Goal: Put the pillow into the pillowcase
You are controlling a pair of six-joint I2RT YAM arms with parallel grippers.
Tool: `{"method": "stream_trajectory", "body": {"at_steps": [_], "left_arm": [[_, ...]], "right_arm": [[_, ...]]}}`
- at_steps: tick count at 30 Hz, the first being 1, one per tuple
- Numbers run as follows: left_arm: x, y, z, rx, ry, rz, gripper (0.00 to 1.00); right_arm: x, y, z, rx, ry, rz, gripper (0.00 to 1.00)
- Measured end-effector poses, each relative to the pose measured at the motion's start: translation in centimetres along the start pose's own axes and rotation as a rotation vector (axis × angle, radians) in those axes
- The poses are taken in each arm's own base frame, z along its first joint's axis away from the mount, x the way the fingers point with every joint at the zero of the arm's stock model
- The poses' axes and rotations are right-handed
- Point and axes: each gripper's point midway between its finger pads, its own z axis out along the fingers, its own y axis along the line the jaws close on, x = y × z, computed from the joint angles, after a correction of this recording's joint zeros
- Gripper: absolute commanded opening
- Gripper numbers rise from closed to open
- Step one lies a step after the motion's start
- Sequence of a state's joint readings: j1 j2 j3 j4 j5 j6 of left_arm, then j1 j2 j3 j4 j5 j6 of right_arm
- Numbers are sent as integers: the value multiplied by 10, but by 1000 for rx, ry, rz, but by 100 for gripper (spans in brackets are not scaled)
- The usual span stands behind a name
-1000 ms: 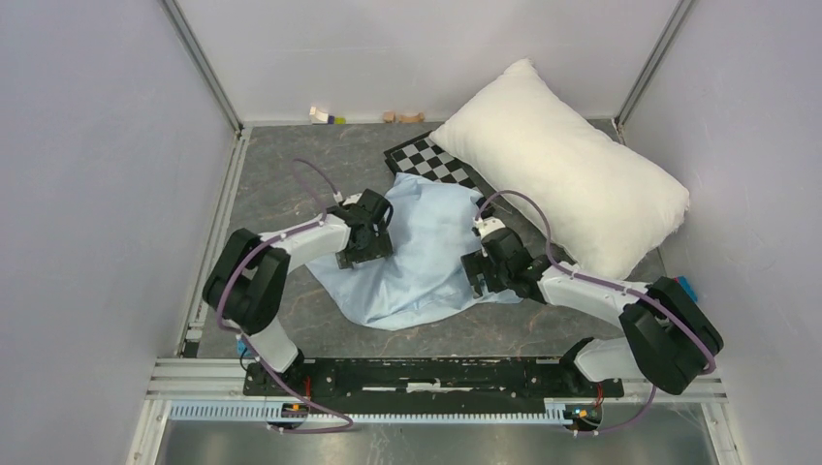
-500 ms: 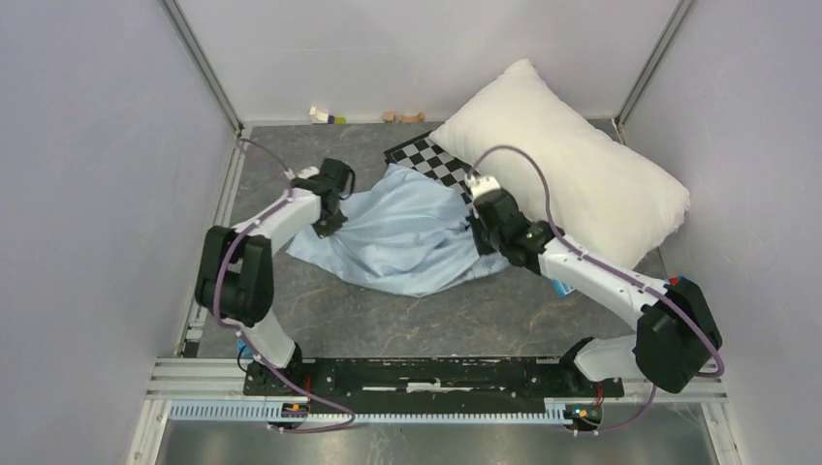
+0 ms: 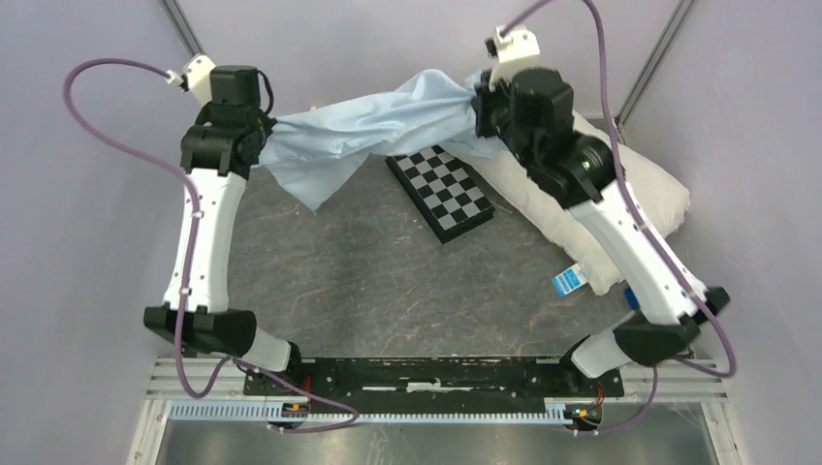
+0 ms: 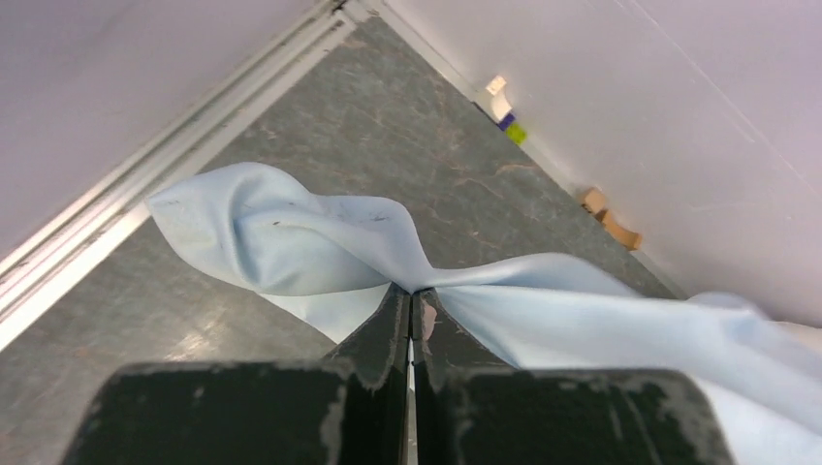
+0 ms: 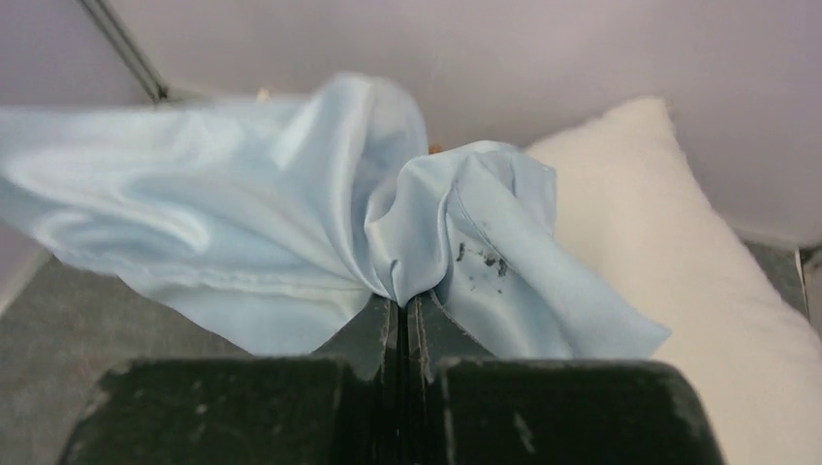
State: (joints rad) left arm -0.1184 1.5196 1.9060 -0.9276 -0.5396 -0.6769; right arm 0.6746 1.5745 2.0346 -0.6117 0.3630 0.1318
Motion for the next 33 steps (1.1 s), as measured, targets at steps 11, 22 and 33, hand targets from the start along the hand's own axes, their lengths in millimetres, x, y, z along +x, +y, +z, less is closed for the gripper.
{"method": "stream_trajectory", "body": {"at_steps": [11,22,33], "left_arm": [[116,157,8,-348,227,138,55],[218,115,-10,-52,454,271,92],[385,-5,-72,313,709,590,85]], "right_arm": [[329,78,-133,-339,548,-92,71],[377,34,-136,-198,608,-47,98],[391,-25,-110,-25,632,36,95]]}}
